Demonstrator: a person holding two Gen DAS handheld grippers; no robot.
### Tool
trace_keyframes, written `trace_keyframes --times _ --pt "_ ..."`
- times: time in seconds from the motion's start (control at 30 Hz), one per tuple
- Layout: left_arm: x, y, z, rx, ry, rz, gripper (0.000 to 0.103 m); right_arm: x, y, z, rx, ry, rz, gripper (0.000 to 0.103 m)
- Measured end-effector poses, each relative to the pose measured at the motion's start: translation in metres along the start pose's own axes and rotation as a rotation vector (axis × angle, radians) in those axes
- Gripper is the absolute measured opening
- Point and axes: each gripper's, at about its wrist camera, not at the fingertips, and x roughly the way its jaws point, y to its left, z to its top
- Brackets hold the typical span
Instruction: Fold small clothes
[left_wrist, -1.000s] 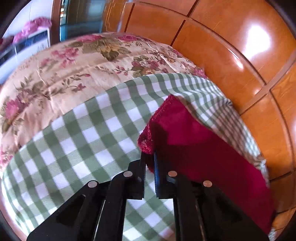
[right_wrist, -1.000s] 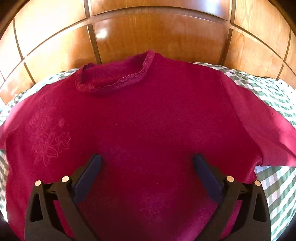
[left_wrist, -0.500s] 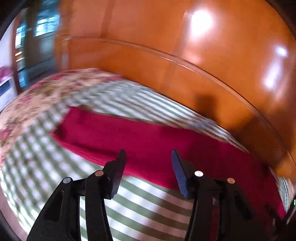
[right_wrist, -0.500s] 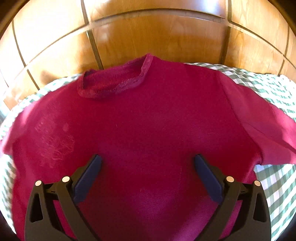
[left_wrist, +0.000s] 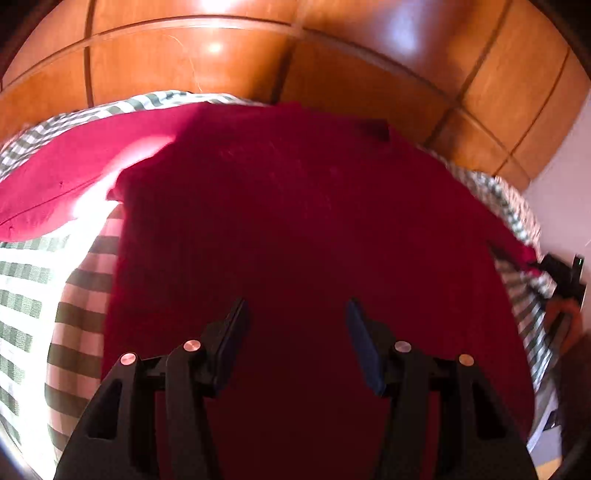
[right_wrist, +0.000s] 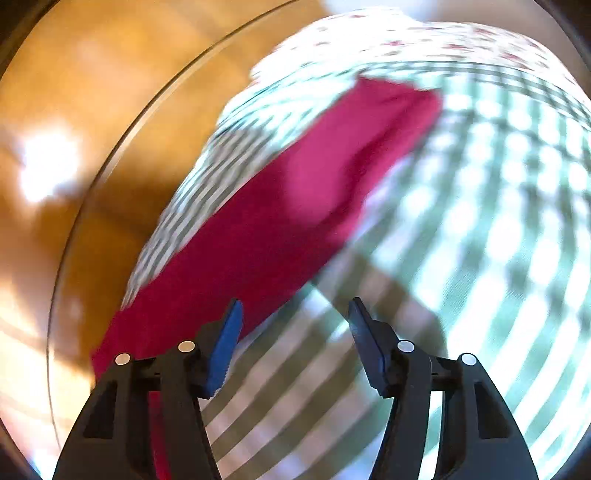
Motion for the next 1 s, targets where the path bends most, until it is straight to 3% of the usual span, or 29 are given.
trace_keyframes --times 0.07,0.13,0.2,0.27,0.3,0.37,0.5,0.73,1.0 --pt "0.004 0.001 -0.002 -0.002 0.011 0.001 0.058 0.007 -0.013 0.024 0.023 -0.023 -0.031 0.051" --pt "0.003 0.002 -0.003 -0.013 0.013 -0.003 0.058 0.015 -0.015 0.042 0.03 -0.035 -0.069 0.05" --pt "0.001 0.002 -0.003 -0.023 0.018 -0.006 0.058 0.022 -0.013 0.055 0.035 -0.042 -0.096 0.04" --pt "0.002 0.003 -0.003 -0.025 0.021 -0.007 0.058 0.029 -0.009 0.069 0.014 -0.038 -0.134 0.01" --pt "-0.001 0.0 -0.008 -0.024 0.021 -0.009 0.059 0.029 -0.006 0.073 0.004 -0.036 -0.137 0.008" --pt "0.001 0.003 -0.005 -0.03 0.023 -0.02 0.061 0.016 0.01 0.079 -0.034 -0.06 -0.098 0.008" --pt "0.0 0.006 -0.004 -0.064 0.022 -0.058 0.065 -0.015 0.067 0.068 -0.189 -0.088 0.065 0.008" --pt "-0.005 0.022 -0.001 -0.14 0.023 -0.122 0.069 -0.032 0.192 -0.003 -0.454 0.002 0.345 0.008" --pt "-0.01 0.034 0.016 -0.18 -0.015 -0.128 0.07 -0.007 0.311 -0.155 -0.727 0.242 0.544 0.008"
